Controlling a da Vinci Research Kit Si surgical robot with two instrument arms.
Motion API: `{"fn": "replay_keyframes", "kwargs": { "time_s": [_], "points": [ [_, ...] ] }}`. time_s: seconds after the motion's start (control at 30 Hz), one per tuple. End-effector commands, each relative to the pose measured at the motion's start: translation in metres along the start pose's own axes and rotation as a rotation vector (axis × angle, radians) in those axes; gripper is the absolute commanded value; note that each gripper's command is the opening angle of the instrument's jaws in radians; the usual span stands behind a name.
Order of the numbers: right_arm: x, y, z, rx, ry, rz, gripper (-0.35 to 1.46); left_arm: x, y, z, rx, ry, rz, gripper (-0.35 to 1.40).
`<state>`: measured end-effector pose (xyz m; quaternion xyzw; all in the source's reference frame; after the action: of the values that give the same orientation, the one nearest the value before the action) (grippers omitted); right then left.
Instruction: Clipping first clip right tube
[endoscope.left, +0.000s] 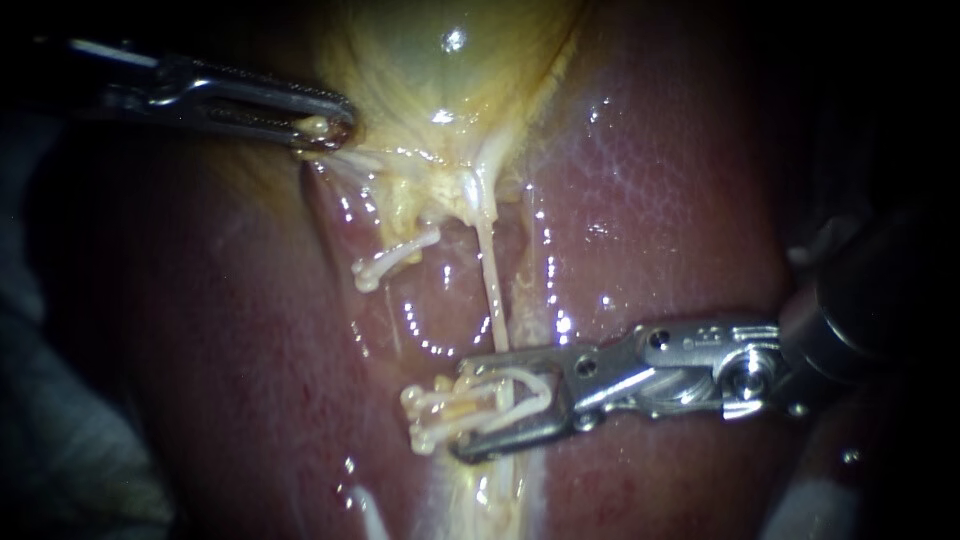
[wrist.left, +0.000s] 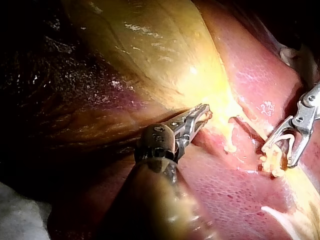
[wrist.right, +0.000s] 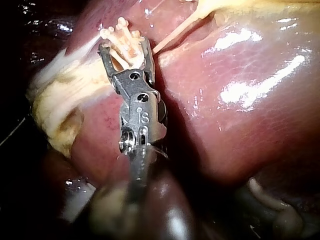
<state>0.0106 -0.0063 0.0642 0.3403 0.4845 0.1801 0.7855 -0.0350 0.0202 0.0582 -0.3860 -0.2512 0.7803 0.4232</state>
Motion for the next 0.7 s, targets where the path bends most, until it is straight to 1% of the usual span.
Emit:
{"fn": "replay_keyframes", "kwargs": {
  "time_s": [0.03,0.2,0.33,0.43,0.57,0.7],
  "points": [
    [0.0001,-0.0001,-0.0001,0.000,0.001,0.000,0.49,0.0000,0.0000,0.0000,0.000,0.000,0.000,-0.35],
    [0.0010,-0.0010,-0.0008,0.009,0.013,0.005,0.49,0.0000,0.0000,0.0000,0.000,0.000,0.000,-0.35],
    [0.0020,-0.0019,-0.0024,0.020,0.026,0.012,0.49,0.0000,0.0000,-0.0001,0.000,0.000,0.000,-0.35],
    [0.0024,-0.0021,-0.0038,0.017,0.033,0.016,0.50,0.0000,0.0000,0.0000,0.000,0.000,0.000,-0.35],
    [0.0024,-0.0022,-0.0059,0.006,0.039,0.019,0.50,0.0000,0.0000,0.0000,0.000,0.000,0.000,-0.35],
    [0.0021,-0.0020,-0.0072,0.001,0.041,0.020,0.50,0.0000,0.0000,0.0000,0.000,0.000,0.000,-0.35]
  ]
}}
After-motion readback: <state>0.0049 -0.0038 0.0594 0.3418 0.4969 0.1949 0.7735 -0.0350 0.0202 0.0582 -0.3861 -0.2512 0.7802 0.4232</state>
